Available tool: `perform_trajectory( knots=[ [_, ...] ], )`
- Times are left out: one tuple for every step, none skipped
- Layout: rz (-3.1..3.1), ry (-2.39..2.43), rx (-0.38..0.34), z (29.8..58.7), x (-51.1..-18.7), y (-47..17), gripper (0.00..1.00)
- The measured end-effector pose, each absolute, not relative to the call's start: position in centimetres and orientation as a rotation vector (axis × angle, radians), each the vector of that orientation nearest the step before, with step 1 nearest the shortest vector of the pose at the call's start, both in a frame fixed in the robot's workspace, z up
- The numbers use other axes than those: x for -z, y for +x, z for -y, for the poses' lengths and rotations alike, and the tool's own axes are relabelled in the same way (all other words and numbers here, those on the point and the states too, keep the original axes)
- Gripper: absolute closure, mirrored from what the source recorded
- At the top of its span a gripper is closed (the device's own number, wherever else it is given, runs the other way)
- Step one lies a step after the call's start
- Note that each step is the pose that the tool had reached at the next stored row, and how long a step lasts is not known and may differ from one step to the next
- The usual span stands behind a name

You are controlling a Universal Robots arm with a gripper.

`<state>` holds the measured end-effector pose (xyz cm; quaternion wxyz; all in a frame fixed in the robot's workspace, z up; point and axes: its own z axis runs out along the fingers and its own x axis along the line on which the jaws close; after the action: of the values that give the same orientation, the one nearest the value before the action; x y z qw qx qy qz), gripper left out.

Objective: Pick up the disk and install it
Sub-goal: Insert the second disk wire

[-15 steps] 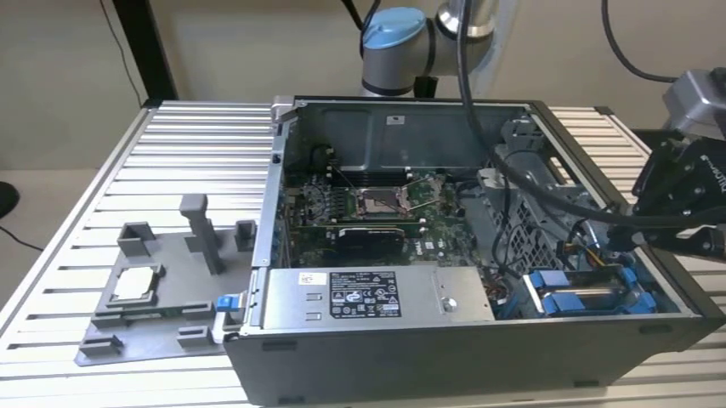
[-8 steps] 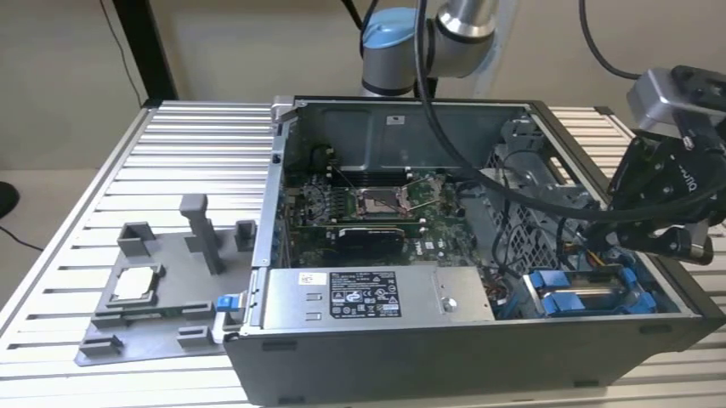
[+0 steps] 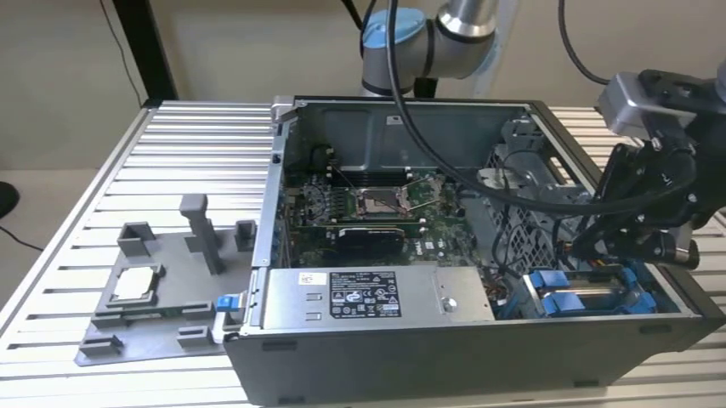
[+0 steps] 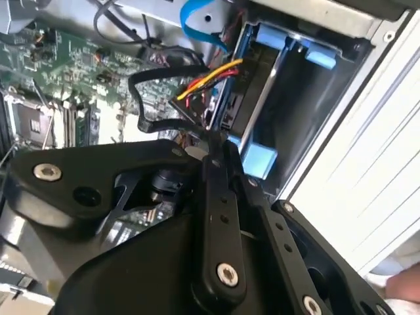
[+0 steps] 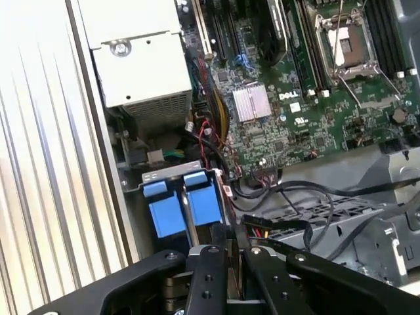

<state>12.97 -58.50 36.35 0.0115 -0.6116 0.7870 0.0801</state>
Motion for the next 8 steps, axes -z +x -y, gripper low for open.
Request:
perform_trajectory(
  knots=[
    [-2.444, -1.902, -0.230, 58.42, -36.34, 12.93, 1.00],
    [-2.432, -1.897, -0.210, 58.33, -36.33, 12.89, 1.00],
    [-2.422, -1.892, -0.191, 58.26, -36.31, 12.83, 1.00],
    [-2.413, -1.888, -0.173, 58.22, -36.28, 12.75, 1.00],
    [-2.404, -1.885, -0.157, 58.20, -36.25, 12.66, 1.00],
    [-2.396, -1.882, -0.143, 58.20, -36.22, 12.57, 1.00],
    [-2.388, -1.879, -0.131, 58.20, -36.18, 12.45, 1.00],
    [-2.380, -1.876, -0.120, 58.20, -36.13, 12.33, 1.00]
  ],
)
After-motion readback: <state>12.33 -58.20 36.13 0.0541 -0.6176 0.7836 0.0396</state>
